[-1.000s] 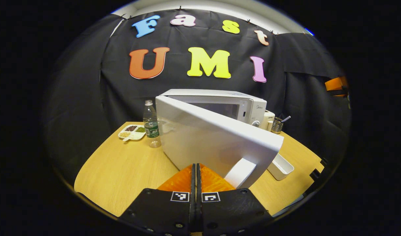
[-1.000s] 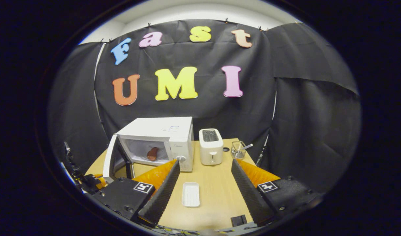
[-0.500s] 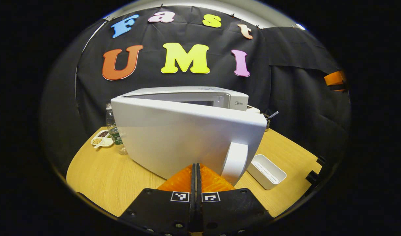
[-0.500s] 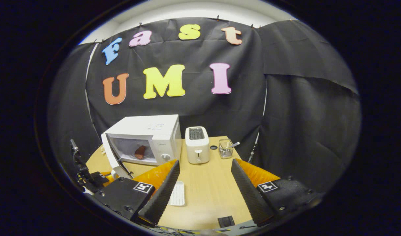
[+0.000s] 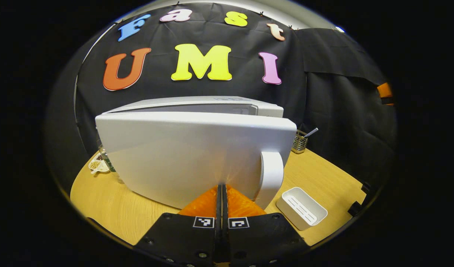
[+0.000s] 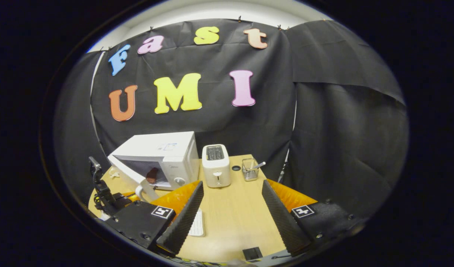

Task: Open the microwave oven with the left hand, put the food in, and close the microwave oven.

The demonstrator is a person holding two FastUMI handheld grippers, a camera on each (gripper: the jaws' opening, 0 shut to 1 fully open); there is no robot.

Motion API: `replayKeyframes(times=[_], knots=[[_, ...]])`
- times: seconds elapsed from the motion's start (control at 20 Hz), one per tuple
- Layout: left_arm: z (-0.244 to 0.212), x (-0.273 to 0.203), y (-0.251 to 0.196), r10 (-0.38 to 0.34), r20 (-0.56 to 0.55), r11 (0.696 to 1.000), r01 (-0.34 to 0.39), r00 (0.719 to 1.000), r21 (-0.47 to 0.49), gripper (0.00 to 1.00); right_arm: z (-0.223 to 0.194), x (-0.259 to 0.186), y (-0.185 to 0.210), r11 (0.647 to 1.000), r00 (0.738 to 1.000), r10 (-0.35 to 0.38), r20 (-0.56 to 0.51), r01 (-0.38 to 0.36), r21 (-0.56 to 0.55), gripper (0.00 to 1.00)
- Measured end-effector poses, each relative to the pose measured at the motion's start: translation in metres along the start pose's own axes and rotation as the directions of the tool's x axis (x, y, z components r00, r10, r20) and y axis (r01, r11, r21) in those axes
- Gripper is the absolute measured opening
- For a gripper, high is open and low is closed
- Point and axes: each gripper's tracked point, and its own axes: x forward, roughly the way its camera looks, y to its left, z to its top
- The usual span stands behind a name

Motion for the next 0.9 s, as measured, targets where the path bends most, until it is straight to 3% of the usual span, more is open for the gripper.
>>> replayKeyframes(times=[0.7, 0.9], knots=[[0.031, 0.085, -0.014, -0.023, 0.016, 0.999, 0.024, 1.0, -0.043, 0.0, -0.002, 0.016, -0.028, 0.999, 0.999, -0.04, -0.033, 0.04, 0.003, 1.0], [0.029, 0.086, -0.018, -0.031, 0.021, 0.997, 0.033, 0.999, -0.065, 0.0, -0.002, 0.019, -0.029, 0.999, 0.998, -0.047, -0.035, 0.047, 0.005, 1.0]])
